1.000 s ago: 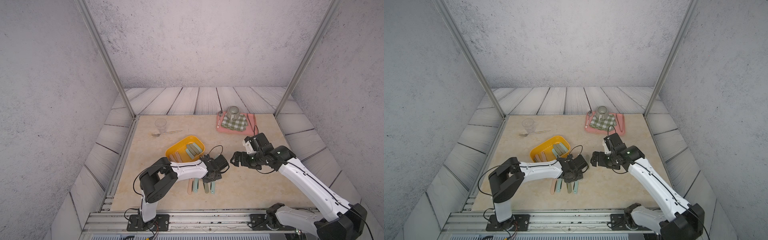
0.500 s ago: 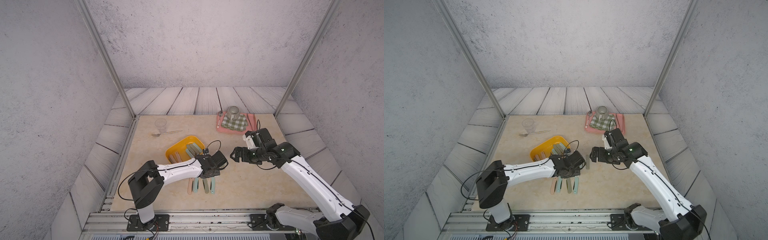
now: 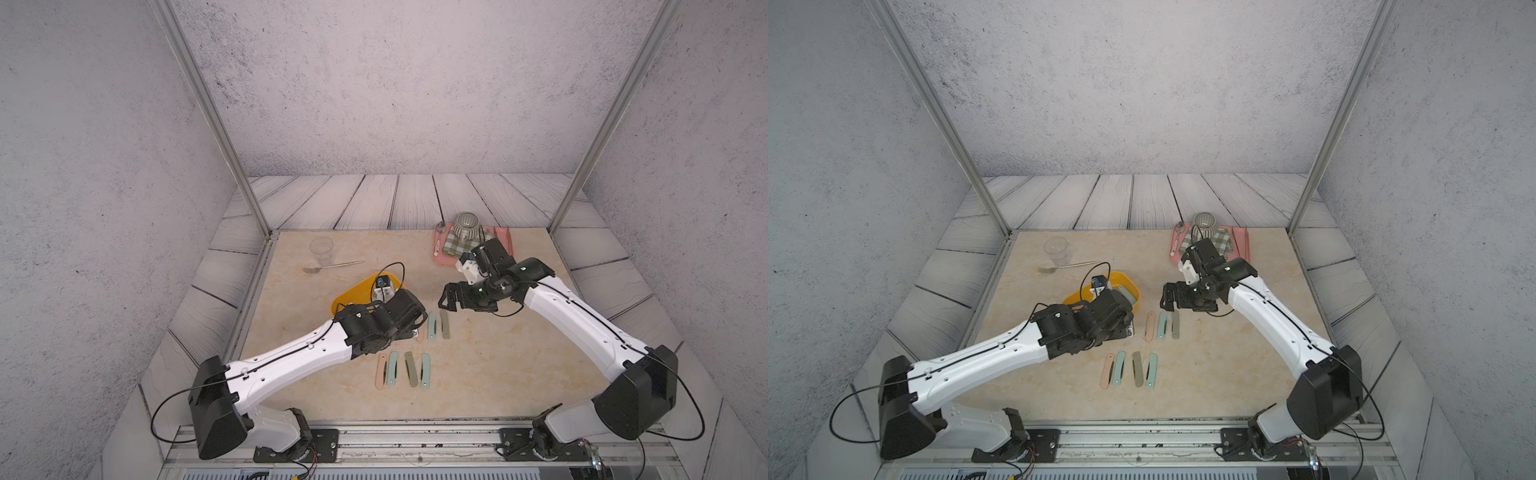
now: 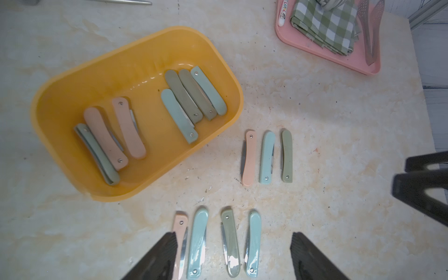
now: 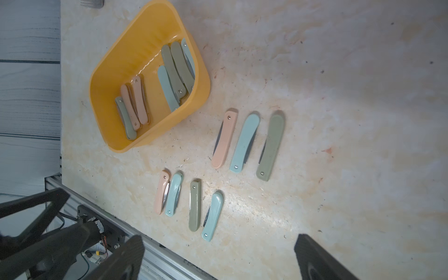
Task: Take the fruit knife out of the storage box
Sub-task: Place the fruit knife at the center of the board, then pick up the fruit knife from the storage box.
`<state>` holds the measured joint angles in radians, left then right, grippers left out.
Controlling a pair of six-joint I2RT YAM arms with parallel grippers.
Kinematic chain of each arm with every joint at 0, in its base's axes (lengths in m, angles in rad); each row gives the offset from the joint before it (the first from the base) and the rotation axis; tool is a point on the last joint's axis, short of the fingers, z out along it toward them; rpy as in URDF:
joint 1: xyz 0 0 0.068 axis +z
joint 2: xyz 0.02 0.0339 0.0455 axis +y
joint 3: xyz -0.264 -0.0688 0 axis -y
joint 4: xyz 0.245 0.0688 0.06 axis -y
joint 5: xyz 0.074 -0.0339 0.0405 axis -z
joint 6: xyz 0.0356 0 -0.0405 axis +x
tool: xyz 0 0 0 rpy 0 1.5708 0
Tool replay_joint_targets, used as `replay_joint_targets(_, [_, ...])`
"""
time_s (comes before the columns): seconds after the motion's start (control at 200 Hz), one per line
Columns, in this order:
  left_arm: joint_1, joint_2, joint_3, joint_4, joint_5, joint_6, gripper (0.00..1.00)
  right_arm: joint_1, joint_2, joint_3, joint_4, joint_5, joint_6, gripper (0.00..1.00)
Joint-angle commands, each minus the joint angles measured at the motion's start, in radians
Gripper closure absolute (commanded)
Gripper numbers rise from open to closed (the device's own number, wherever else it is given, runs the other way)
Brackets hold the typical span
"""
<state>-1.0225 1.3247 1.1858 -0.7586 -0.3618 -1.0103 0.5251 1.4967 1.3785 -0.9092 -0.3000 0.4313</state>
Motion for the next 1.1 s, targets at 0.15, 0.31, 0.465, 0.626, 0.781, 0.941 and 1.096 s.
replay_joint_targets(0.15, [0.019,-0.158,-0.049,-0.137,-0.037,0.042,0.20,0.106,0.172,0.138,0.031,0.010,-0.050,0.12])
replay_joint_targets(0.31, [0.036,-0.239,-0.014,-0.214,-0.068,0.094,0.19,0.177,0.313,0.267,0.030,0.041,-0.048,0.26])
replay_joint_targets(0.465, [0.073,-0.305,-0.016,-0.243,-0.058,0.110,0.19,0.234,0.467,0.415,0.016,0.063,-0.068,0.37])
replay_joint_targets(0.626, [0.084,-0.364,-0.008,-0.288,-0.076,0.117,0.19,0.270,0.614,0.554,0.041,0.053,-0.082,0.46])
replay_joint_targets(0.781, [0.089,-0.404,0.011,-0.330,-0.080,0.124,0.19,0.302,0.754,0.703,0.046,0.049,-0.116,0.45])
replay_joint_targets(0.941, [0.093,-0.431,0.019,-0.357,-0.081,0.136,0.19,0.329,0.892,0.854,0.047,0.048,-0.133,0.45])
replay_joint_targets(1.096, [0.097,-0.458,0.014,-0.370,-0.077,0.138,0.19,0.351,0.987,0.930,0.090,0.076,-0.150,0.45])
